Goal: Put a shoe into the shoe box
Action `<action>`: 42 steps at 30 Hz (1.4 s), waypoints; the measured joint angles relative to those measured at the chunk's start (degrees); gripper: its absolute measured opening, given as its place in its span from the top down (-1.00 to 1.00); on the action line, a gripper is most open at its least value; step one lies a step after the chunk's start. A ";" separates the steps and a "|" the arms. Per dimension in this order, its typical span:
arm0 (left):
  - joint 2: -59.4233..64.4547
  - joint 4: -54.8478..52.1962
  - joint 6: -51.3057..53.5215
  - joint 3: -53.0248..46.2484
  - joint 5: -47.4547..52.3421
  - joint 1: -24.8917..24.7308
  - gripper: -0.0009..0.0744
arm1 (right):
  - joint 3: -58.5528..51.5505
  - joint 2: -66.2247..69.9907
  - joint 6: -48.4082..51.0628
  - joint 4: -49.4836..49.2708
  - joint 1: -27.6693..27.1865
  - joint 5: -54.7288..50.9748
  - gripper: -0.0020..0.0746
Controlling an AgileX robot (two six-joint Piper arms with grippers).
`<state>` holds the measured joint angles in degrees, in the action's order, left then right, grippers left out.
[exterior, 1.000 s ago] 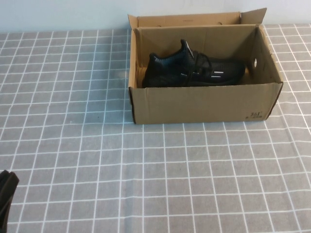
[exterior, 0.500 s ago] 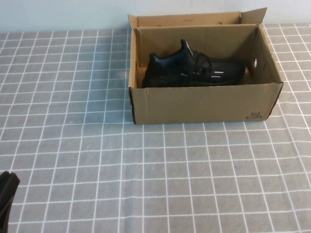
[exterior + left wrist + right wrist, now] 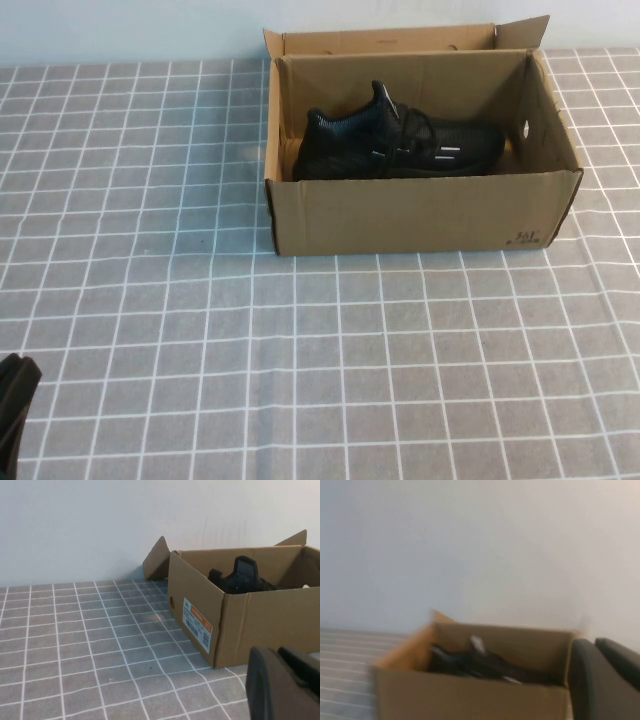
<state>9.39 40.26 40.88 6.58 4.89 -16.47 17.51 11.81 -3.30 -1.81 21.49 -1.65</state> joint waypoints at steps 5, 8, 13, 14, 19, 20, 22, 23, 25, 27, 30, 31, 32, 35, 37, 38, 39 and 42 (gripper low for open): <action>0.00 0.00 0.00 0.00 0.08 0.00 0.98 | -8.52 -2.79 0.23 0.17 -14.76 0.00 0.99; 0.00 0.00 0.00 0.00 0.08 0.00 0.98 | -12.66 -6.23 0.23 0.17 -19.62 0.00 0.99; 0.00 0.00 0.00 0.00 0.08 0.00 0.98 | -18.22 -11.88 0.23 0.17 -21.08 0.11 0.99; 0.00 0.00 0.00 0.00 0.08 0.00 0.98 | -18.75 -12.16 0.23 0.17 -21.08 -0.15 0.99; 0.10 0.00 0.00 0.00 0.08 0.00 0.98 | -18.91 -12.28 0.23 -1.44 -21.08 -4.40 0.99; 0.03 0.00 0.00 0.00 0.08 0.00 0.98 | -18.91 -12.28 0.23 -1.54 -21.08 -5.34 0.99; 0.03 0.00 0.00 0.00 0.08 0.00 0.98 | -18.91 -12.28 0.23 -1.66 -21.08 -7.51 0.99; 0.03 0.00 0.00 0.00 0.08 0.00 0.98 | -18.91 -12.28 0.23 -1.66 -21.08 -8.99 0.99; 0.03 0.00 0.00 0.00 0.08 0.00 0.98 | -18.91 -12.28 0.23 -1.66 -21.08 -12.33 0.99; 0.03 0.00 0.00 0.00 0.08 0.00 0.98 | -18.91 -12.28 0.23 -1.66 -21.08 -15.40 0.99; 0.03 0.00 0.00 0.00 0.08 0.00 0.98 | -18.91 -12.28 0.23 -1.78 -21.08 -17.31 0.99; 0.03 0.00 0.00 0.00 0.08 0.00 0.98 | -18.91 -12.28 0.26 -1.78 -21.08 -17.48 0.99; 0.03 0.00 0.00 0.00 0.08 0.00 0.98 | -18.91 -12.28 0.26 -1.78 -21.08 -17.53 0.99; 0.03 0.00 0.00 0.00 0.08 0.00 0.98 | -18.91 -12.28 0.35 -1.78 -21.08 -17.62 0.99; 0.03 0.00 0.00 0.00 0.08 0.00 0.98 | -18.91 -12.28 0.35 -1.78 -21.08 -17.62 0.99; 0.03 0.00 0.00 0.00 0.08 0.00 0.98 | -18.91 -12.28 0.35 -1.78 -21.08 -17.62 0.99; 0.03 0.00 0.00 0.00 0.08 0.00 0.98 | -18.91 -12.28 0.35 -1.78 -21.08 -17.62 0.99; 0.03 0.00 0.00 0.00 0.08 0.00 0.98 | -18.91 -12.28 0.38 -1.86 -21.08 -17.62 0.99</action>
<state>9.42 40.26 40.88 6.58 4.97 -16.47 -1.40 -0.47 -2.92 -3.67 0.41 -19.26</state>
